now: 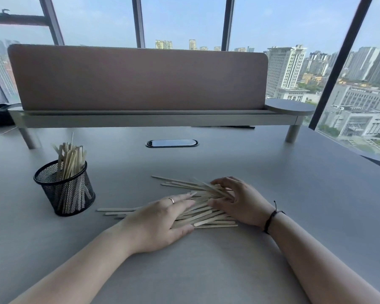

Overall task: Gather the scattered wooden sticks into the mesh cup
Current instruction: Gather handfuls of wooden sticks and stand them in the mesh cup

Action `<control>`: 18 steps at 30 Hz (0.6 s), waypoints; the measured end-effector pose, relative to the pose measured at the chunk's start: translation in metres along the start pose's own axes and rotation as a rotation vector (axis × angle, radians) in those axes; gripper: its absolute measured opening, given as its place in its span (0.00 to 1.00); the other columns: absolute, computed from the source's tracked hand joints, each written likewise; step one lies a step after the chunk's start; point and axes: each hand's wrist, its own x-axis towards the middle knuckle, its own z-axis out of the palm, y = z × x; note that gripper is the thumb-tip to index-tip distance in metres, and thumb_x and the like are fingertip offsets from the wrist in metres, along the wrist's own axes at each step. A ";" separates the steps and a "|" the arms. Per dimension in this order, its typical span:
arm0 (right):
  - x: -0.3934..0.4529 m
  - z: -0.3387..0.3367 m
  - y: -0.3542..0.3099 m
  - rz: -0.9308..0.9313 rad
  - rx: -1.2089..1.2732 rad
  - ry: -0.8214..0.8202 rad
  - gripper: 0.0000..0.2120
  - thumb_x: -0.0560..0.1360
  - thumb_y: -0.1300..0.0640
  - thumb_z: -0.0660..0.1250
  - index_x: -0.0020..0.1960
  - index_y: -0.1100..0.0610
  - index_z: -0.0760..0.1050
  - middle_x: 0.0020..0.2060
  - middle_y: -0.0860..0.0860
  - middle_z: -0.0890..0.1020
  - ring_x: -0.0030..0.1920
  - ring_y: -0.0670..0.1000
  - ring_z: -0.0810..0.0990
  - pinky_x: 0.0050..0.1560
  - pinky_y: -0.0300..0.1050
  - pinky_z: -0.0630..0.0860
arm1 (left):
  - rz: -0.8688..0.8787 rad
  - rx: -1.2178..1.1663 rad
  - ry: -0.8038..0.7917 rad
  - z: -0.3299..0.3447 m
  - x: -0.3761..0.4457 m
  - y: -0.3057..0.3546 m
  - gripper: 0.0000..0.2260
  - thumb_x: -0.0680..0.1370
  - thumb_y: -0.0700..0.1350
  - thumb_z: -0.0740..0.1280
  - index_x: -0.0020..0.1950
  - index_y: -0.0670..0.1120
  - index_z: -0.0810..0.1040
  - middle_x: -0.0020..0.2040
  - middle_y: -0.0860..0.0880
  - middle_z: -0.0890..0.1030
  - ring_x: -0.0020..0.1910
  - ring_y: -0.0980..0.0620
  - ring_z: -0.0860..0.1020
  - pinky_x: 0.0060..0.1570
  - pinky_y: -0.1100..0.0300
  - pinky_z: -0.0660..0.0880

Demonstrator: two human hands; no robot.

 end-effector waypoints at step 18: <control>-0.003 0.011 -0.012 -0.071 -0.062 -0.003 0.44 0.65 0.22 0.60 0.75 0.42 0.61 0.67 0.46 0.73 0.68 0.46 0.69 0.64 0.39 0.65 | -0.103 0.193 -0.043 0.004 0.003 0.013 0.39 0.76 0.72 0.52 0.79 0.48 0.61 0.77 0.53 0.63 0.76 0.54 0.57 0.73 0.53 0.62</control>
